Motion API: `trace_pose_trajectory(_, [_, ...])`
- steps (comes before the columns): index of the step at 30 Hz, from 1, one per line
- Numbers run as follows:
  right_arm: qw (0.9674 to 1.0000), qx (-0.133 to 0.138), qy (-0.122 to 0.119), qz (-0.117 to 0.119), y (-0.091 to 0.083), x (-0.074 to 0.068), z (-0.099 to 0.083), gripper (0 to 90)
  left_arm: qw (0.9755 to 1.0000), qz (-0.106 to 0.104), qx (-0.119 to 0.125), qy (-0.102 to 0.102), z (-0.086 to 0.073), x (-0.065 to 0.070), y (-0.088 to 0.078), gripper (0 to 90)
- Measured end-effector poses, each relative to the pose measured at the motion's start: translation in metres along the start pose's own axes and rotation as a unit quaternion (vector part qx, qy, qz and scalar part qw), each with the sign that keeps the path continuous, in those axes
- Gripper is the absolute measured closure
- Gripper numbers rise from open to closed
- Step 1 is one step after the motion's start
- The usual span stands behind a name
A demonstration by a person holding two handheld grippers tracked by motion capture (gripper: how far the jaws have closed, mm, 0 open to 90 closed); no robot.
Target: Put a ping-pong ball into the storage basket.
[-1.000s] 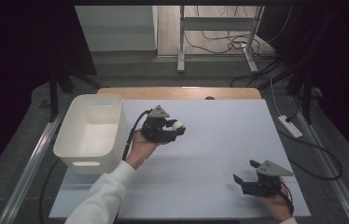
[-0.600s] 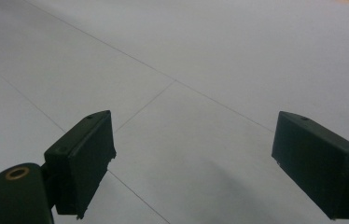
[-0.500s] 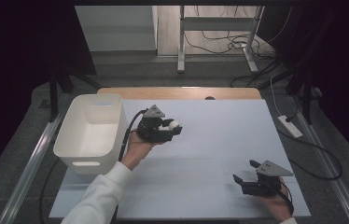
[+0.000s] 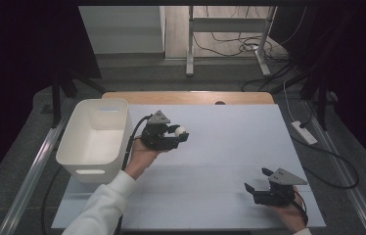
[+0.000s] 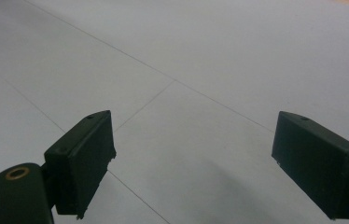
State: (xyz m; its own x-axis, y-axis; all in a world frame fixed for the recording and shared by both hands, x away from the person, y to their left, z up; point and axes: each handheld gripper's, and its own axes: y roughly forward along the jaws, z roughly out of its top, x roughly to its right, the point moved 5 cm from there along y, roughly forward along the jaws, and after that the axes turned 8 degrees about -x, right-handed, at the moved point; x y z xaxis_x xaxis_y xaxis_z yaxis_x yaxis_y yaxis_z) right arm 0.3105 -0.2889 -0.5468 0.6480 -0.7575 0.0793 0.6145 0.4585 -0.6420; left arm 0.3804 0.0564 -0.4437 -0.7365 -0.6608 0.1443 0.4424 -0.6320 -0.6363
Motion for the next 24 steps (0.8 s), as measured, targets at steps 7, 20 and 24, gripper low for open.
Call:
trace_pose_trajectory(7, [1.0,-0.001,0.0,-0.003,0.0,0.001,0.0,12.8,1.0,0.0,0.006,0.0,0.0,0.0,-0.006,50.5])
trace_pose_trajectory(20, [1.0,-0.001,0.001,-0.005,0.0,0.001,0.0,12.8,0.9999,0.0,0.011,0.0,0.0,0.001,-0.01,50.5])
trace_pose_trajectory(24, [1.0,-0.001,0.001,-0.005,0.0,0.001,0.0,12.9,0.9999,0.001,0.011,0.0,0.0,-0.001,-0.012,50.5])
